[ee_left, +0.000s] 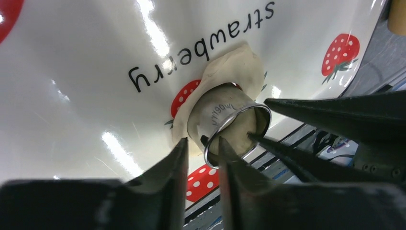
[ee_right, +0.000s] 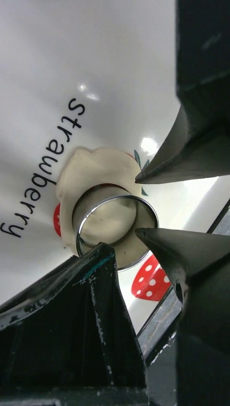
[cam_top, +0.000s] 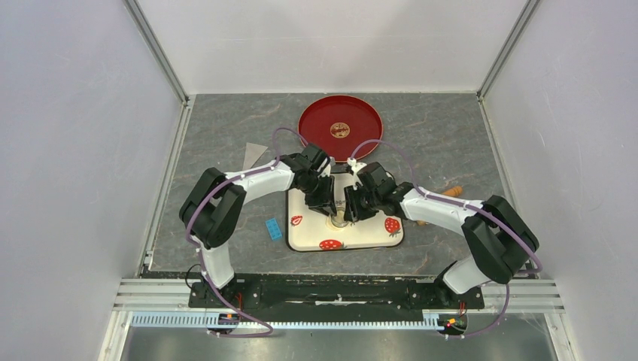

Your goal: Roll out the dumpling wrappers from the dough

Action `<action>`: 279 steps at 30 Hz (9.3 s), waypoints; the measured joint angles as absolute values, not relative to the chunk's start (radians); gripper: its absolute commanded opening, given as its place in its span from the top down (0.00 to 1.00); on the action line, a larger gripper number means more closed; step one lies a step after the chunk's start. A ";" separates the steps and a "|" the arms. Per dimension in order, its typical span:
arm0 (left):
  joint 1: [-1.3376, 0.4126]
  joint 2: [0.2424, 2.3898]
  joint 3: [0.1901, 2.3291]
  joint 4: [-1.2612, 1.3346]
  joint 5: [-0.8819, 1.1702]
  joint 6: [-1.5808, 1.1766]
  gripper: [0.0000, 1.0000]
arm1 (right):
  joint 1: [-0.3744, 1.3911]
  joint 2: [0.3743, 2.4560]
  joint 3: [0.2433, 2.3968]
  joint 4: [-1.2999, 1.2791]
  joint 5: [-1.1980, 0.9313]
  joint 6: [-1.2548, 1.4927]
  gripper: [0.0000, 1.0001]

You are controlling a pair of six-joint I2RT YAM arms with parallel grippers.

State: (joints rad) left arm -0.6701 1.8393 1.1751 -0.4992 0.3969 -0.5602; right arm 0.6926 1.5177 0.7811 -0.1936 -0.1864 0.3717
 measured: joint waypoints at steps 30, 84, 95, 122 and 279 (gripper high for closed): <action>-0.181 1.550 0.778 -0.361 0.561 -0.566 0.49 | 0.455 1.374 0.711 -0.168 -0.348 0.391 0.28; -0.260 1.717 0.813 -0.311 0.580 -0.556 0.98 | 0.541 1.658 0.868 -0.272 -0.279 0.265 1.00; -0.323 1.740 0.851 -0.312 0.556 -0.556 0.98 | 0.527 1.646 0.911 -0.385 -0.226 0.256 1.00; -0.340 1.755 0.881 -0.348 0.532 -0.557 0.98 | 0.471 1.716 1.102 -0.512 -0.182 0.167 1.00; -0.343 1.766 0.898 -0.371 0.527 -0.556 0.98 | 0.579 1.661 0.996 -0.510 -0.205 0.193 0.98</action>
